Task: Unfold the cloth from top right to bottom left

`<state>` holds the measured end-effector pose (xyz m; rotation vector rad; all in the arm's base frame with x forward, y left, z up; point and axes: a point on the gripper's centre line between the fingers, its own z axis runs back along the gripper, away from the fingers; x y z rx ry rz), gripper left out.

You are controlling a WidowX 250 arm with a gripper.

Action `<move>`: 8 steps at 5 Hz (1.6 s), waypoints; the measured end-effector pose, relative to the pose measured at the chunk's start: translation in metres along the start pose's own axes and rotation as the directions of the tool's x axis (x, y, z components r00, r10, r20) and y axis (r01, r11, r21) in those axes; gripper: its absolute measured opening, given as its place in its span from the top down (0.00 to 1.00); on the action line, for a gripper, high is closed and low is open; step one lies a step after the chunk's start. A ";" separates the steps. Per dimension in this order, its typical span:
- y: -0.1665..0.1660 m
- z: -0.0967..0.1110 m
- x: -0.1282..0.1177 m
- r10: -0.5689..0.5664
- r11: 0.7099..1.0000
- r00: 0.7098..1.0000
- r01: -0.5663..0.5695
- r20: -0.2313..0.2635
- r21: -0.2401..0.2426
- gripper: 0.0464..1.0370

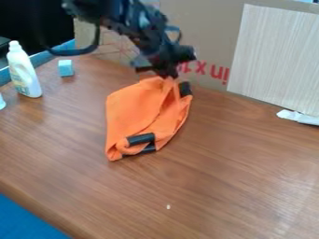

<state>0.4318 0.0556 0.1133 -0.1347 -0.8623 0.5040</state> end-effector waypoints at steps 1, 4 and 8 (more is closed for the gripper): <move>0.009 0.025 0.012 0.036 0.998 0.999 -0.035 0.018 -0.059 0.99; 0.096 0.064 -0.012 0.044 0.994 0.999 -0.044 -0.010 -0.105 0.99; 0.181 0.115 -0.011 0.091 0.992 0.996 -0.090 0.005 -0.092 0.99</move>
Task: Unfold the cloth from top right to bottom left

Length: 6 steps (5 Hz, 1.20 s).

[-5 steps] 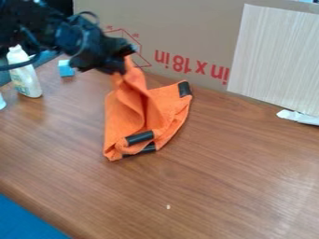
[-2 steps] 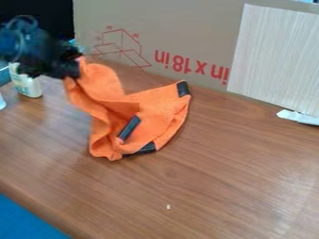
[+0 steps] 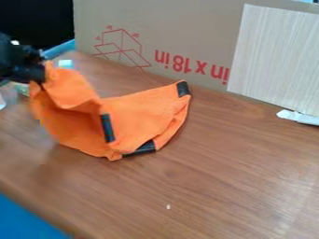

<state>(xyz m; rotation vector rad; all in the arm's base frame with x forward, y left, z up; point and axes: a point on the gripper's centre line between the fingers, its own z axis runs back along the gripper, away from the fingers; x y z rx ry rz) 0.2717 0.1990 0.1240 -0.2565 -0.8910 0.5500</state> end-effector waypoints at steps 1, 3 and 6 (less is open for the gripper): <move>0.019 0.010 -0.007 0.003 1.000 1.000 -0.003 -0.024 0.013 0.99; 0.039 0.020 -0.016 -0.027 0.997 0.997 0.031 -0.066 0.070 0.81; 0.053 0.023 -0.012 -0.034 0.970 0.984 0.075 -0.175 0.233 0.04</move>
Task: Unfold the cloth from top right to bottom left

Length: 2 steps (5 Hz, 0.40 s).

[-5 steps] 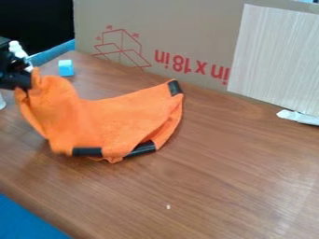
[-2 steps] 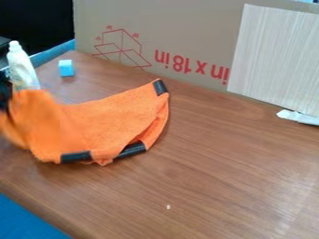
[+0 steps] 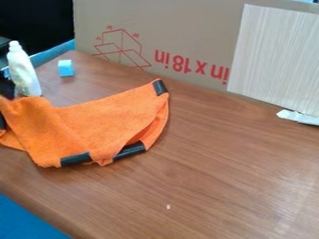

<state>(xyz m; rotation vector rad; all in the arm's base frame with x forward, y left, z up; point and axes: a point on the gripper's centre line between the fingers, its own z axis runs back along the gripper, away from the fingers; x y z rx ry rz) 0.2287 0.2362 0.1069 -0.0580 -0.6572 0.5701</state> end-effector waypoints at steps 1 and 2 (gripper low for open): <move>-0.027 0.002 0.008 -0.093 0.995 0.981 0.099 -0.168 0.029 0.04; -0.064 0.011 0.017 -0.135 0.991 0.957 0.126 -0.257 -0.052 0.04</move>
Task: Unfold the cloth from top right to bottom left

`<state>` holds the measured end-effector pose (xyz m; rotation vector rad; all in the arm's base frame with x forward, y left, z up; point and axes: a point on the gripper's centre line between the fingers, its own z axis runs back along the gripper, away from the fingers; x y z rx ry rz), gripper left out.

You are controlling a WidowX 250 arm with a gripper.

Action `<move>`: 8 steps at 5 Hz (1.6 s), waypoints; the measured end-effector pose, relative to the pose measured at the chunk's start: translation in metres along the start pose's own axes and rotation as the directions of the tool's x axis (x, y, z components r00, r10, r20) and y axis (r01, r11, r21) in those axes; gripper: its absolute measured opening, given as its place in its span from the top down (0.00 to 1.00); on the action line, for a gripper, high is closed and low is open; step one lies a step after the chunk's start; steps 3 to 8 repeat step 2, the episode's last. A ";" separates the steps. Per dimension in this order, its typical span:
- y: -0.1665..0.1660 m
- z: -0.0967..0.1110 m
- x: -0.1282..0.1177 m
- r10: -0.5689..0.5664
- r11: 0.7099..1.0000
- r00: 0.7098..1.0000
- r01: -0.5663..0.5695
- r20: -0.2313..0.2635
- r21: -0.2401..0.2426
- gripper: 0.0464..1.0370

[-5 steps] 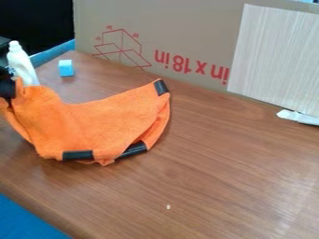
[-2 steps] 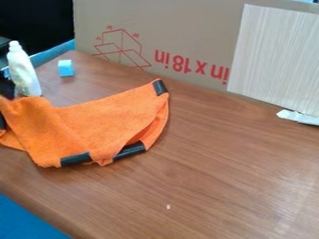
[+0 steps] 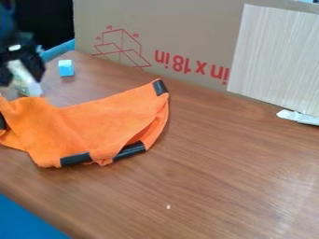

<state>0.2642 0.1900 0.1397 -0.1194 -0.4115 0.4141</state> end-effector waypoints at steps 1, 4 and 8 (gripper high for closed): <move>-0.054 0.012 0.005 -0.095 0.990 0.992 0.085 -0.088 -0.114 0.04; -0.091 0.038 0.003 -0.138 0.977 0.990 0.132 -0.024 -0.170 0.04; -0.091 0.038 0.003 -0.138 0.977 0.990 0.132 -0.024 -0.170 0.04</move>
